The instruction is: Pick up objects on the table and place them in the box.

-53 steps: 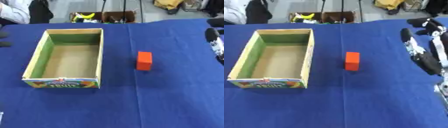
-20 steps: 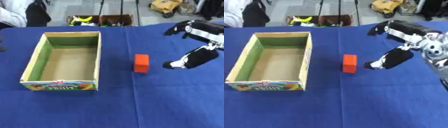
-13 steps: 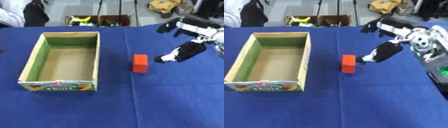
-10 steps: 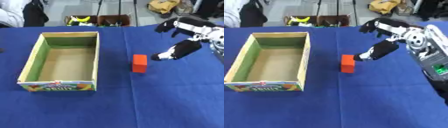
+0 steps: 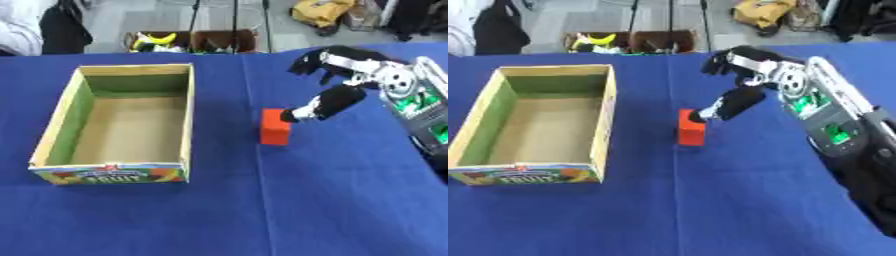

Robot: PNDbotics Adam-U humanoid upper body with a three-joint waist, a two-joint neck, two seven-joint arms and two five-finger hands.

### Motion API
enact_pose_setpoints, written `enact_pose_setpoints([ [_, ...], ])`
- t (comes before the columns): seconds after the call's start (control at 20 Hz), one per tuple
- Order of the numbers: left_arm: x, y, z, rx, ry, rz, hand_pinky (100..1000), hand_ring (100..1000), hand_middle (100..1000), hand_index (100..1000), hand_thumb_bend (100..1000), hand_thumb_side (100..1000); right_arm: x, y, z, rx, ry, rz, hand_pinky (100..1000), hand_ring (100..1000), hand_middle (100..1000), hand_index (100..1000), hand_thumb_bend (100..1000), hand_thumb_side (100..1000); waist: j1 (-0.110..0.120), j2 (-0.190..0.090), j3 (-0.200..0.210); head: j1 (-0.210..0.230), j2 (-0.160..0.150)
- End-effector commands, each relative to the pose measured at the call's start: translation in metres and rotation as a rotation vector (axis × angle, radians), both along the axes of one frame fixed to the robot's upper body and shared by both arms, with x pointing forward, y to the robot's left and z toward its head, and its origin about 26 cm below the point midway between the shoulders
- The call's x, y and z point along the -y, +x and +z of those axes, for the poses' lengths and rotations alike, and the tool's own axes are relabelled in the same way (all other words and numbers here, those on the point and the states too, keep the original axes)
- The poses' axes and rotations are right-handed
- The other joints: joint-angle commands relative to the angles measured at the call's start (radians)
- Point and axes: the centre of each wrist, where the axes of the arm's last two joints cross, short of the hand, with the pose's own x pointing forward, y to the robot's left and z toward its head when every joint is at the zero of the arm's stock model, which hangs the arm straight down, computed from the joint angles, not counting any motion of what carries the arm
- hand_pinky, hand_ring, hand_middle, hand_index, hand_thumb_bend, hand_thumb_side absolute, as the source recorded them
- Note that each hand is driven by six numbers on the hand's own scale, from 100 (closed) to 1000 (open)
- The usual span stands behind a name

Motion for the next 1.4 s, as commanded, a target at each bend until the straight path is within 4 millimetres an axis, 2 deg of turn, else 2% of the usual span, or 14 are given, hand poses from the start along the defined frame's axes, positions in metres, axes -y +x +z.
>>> enact_pose_setpoints([
  [0.05,0.001,-0.003,0.007,0.026,0.002,-0.01,619,702,707,897,100,1000,-0.002,0.007,0.003,-0.012,-0.008,-0.012,767,905,821,878,576,380,-0.002,-0.017,0.005,-0.006,-0.01],
  [0.45,0.002,-0.003,0.008,0.026,0.0,-0.014,618,701,706,896,100,1000,-0.007,0.02,-0.01,-0.075,-0.029,-0.002,770,910,819,878,564,351,-0.005,-0.014,0.012,-0.009,-0.005],
  [0.85,0.003,-0.003,0.009,0.028,-0.001,-0.02,618,700,706,897,100,1000,-0.003,0.031,-0.021,-0.15,-0.04,-0.009,767,911,821,875,496,290,-0.008,-0.01,0.026,-0.011,0.001],
  [1.4,0.004,-0.002,0.011,0.034,-0.001,-0.029,616,698,704,896,100,1000,0.017,0.025,-0.034,-0.17,-0.1,-0.074,754,891,786,843,325,259,-0.014,0.0,0.04,-0.015,0.001],
])
